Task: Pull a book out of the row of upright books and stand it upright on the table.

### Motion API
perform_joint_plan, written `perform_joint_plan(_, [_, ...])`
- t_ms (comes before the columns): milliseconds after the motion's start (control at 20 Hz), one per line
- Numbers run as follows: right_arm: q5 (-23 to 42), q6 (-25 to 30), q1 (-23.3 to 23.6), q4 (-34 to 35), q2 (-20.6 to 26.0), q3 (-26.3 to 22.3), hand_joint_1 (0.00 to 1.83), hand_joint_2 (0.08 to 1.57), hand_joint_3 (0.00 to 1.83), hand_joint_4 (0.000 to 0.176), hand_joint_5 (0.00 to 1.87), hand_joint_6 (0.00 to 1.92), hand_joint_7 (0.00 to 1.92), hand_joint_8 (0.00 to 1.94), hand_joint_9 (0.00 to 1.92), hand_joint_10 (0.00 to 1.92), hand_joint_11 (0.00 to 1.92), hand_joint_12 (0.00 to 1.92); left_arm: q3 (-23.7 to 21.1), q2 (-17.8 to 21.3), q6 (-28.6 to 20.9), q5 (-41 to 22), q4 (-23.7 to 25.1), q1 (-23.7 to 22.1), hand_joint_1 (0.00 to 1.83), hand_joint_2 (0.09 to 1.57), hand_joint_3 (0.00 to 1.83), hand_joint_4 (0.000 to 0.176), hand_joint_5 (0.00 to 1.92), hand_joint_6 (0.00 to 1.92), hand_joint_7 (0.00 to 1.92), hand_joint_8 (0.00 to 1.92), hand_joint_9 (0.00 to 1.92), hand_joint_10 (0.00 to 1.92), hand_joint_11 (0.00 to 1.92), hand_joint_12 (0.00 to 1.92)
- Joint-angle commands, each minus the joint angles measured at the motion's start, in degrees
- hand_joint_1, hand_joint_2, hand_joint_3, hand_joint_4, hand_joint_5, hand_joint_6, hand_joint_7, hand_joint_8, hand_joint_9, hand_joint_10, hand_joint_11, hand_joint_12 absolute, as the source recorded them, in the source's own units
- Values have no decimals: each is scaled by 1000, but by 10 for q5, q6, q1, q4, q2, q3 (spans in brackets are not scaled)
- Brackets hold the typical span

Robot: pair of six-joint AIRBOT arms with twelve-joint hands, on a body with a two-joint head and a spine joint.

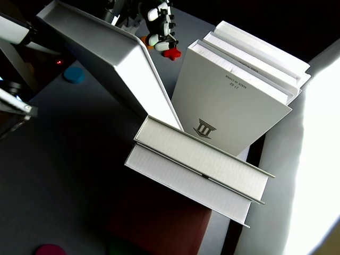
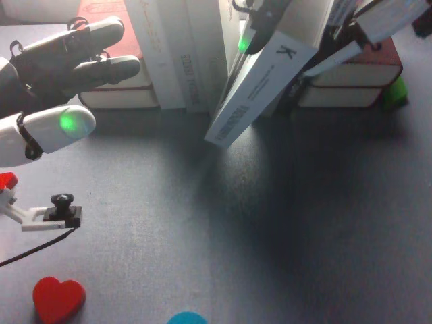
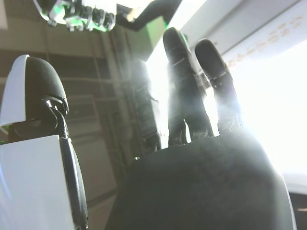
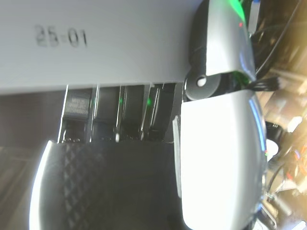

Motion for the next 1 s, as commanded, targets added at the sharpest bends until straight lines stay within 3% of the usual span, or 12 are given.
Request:
perform_joint_plan(0, [14,-2,-4,85,1,3,1393,1058,0,0,1386,15,1061,952,944,1293,681,1683,-2,3,-7,-67,-16,-2,945,930,1,54,608,1,333,0,684,23,55,1501])
perform_joint_plan(250, [32,-3,-14,120,19,-10,1393,1057,0,0,1387,13,1061,952,944,1293,681,1683,-3,9,-7,-64,-28,-1,988,950,9,37,605,2,352,8,672,18,70,1495])
perform_joint_plan(300, [38,-3,-19,125,25,-18,1393,1057,0,0,1387,13,1061,952,944,1293,681,1683,-1,11,-7,-62,-32,-2,1007,962,13,26,582,0,344,4,643,6,28,1474])
perform_joint_plan(400, [55,-3,-40,145,27,-23,1393,1058,0,0,1388,12,1061,951,944,1293,681,1683,1,16,-7,-62,-35,-8,1013,964,6,25,615,13,351,8,628,7,0,1366])
perform_joint_plan(500, [69,-28,-75,194,19,-22,1393,1058,0,0,1388,11,1061,951,944,1293,681,1683,2,17,-7,-62,-35,-10,1015,990,9,16,604,6,425,24,657,21,0,1444])
perform_joint_plan(600, [88,-59,-123,252,11,-20,1393,1057,0,0,1389,10,1062,952,945,1293,681,1683,5,15,-7,-59,-35,-12,1054,982,1,18,629,13,391,6,599,9,0,1303])
perform_joint_plan(650, [96,-69,-143,277,5,-16,1393,1057,0,0,1389,10,1061,952,945,1293,681,1683,5,15,-7,-59,-35,-12,1066,982,1,9,606,2,369,0,579,2,0,1283])
perform_joint_plan(850, [114,-83,-169,323,-32,10,1393,1057,0,0,1389,9,1061,951,945,1293,681,1683,4,16,-7,-61,-35,-10,1102,990,1,10,610,6,453,31,627,27,0,1356])
perform_joint_plan(950, [119,-84,-179,343,-55,29,1393,1058,0,0,1389,8,1061,951,944,1293,681,1683,4,15,-7,-62,-34,-11,1049,967,0,8,624,10,392,1,599,15,0,1351])
